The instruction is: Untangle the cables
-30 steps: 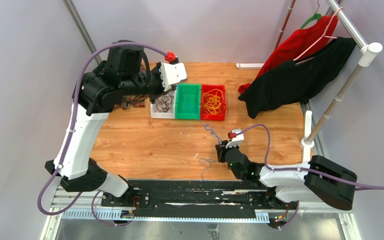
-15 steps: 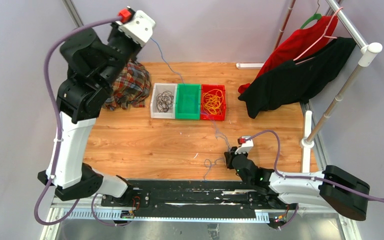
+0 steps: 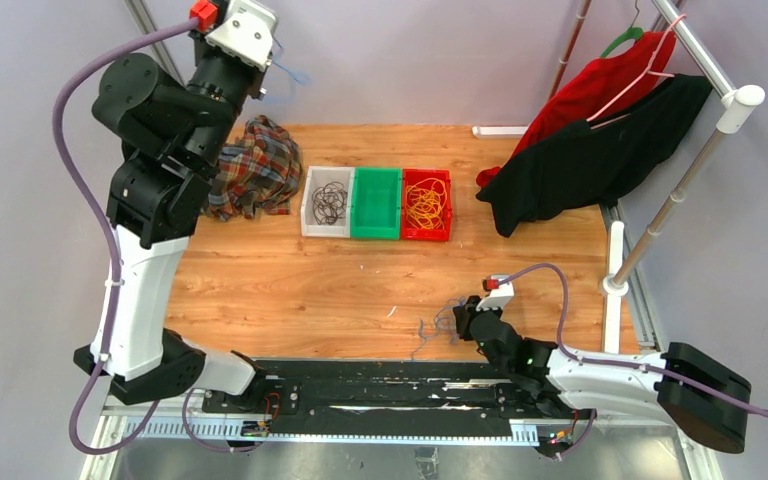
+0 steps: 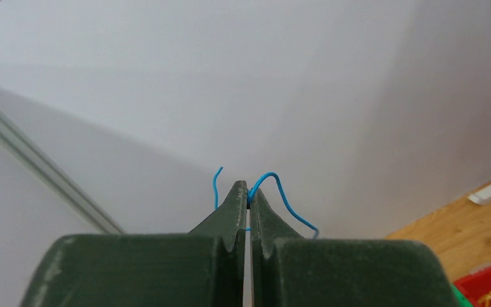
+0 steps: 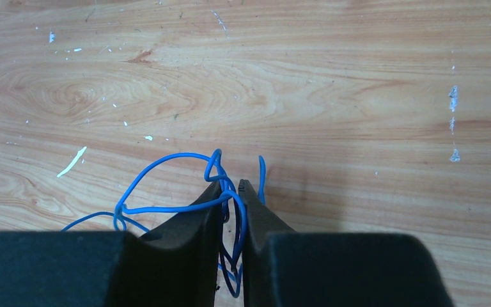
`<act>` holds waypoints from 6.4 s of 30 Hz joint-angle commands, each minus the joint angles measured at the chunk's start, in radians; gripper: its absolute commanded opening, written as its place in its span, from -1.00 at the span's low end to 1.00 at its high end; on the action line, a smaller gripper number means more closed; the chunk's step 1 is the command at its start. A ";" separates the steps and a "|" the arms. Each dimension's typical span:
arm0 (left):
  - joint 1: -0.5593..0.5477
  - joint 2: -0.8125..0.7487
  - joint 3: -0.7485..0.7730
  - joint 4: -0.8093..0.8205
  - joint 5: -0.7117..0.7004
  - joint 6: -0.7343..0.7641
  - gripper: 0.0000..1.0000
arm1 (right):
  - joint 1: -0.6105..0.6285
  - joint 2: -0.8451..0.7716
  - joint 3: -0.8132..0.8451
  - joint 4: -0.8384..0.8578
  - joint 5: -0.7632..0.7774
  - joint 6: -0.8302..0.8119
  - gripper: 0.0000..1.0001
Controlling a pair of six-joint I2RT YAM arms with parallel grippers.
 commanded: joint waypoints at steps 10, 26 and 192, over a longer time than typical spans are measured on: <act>0.005 0.009 -0.395 -0.024 0.113 -0.091 -0.99 | -0.014 -0.125 0.038 -0.110 -0.001 -0.023 -0.89; 0.005 0.253 -0.514 0.038 0.170 -0.168 -0.99 | -0.016 -0.153 0.035 -0.118 0.035 -0.025 -0.92; -0.134 0.155 -0.510 0.178 0.013 0.282 -0.99 | -0.030 -0.491 -0.002 -0.437 0.065 0.035 -0.99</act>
